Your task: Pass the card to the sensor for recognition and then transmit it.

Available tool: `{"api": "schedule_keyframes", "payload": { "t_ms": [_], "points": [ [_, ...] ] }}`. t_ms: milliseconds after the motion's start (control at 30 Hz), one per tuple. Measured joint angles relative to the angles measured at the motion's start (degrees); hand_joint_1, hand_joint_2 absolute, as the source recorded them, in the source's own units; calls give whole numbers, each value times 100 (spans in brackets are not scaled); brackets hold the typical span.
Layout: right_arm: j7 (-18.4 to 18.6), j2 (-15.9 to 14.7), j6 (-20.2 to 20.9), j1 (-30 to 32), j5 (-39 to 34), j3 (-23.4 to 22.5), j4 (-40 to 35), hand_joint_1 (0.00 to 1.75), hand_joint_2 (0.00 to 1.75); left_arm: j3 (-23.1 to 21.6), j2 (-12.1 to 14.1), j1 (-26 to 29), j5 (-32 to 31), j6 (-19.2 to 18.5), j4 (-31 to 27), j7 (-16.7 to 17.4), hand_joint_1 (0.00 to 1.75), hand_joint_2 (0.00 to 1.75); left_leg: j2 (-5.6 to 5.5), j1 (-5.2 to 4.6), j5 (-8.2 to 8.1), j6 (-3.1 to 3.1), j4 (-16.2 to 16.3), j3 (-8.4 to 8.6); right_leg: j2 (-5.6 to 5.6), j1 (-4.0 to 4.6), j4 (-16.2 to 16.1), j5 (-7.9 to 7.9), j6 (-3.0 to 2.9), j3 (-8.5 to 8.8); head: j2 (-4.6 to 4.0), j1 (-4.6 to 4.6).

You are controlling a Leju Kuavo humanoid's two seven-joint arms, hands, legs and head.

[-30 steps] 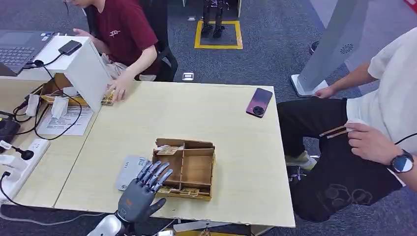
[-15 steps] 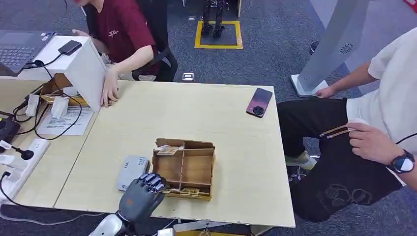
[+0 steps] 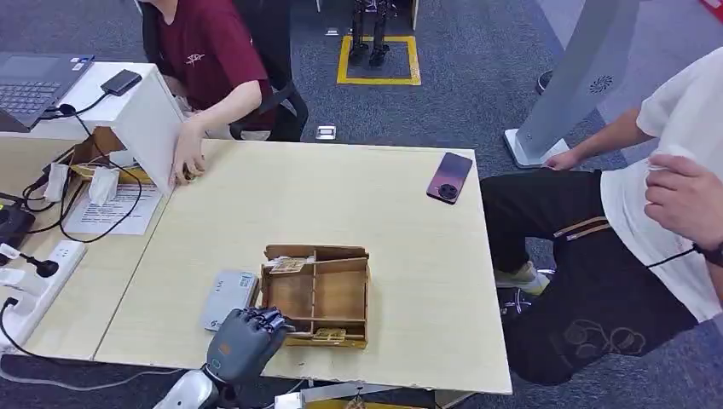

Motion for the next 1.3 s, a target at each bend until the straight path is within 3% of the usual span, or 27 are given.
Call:
{"api": "schedule_keyframes", "payload": {
  "t_ms": [333,433,533,633,767,1067,1300],
  "points": [
    [0,0,2,0,31,-31,0,0,175,2,-2,0,226,-79,0,-114,175,175,0,0,0,0,0,0,0,0,0,0,0,0,2,0],
    [0,0,0,0,66,-50,0,0,175,4,-2,-12,628,-280,-46,-372,175,175,0,0,1,0,0,0,0,0,0,0,0,-1,0,-2],
    [26,0,9,-1,161,-68,0,0,175,2,0,-109,1072,-549,-455,-516,175,175,-2,0,6,6,2,-2,-3,0,0,1,0,-6,2,0],
    [68,4,35,-39,255,-68,0,0,175,8,4,-584,1547,-1117,-977,-340,175,175,-16,0,15,6,1,-7,-20,0,1,6,1,1,0,2],
    [88,24,55,-109,335,-68,0,0,175,168,9,-1147,1646,-1355,-1132,-153,175,175,-14,0,22,-2,1,-1,-16,0,3,16,-3,2,0,0],
    [173,35,111,-127,455,-68,0,0,175,756,-11,-1686,1915,-1217,-605,-162,175,175,-14,1,25,0,1,-3,-15,1,5,18,-5,-3,0,0],
    [238,59,192,-203,619,-26,0,0,175,1174,-33,-2421,1147,-596,480,453,175,175,-14,1,31,-2,1,-3,-15,1,5,21,-5,-3,2,0]
  ]
}}
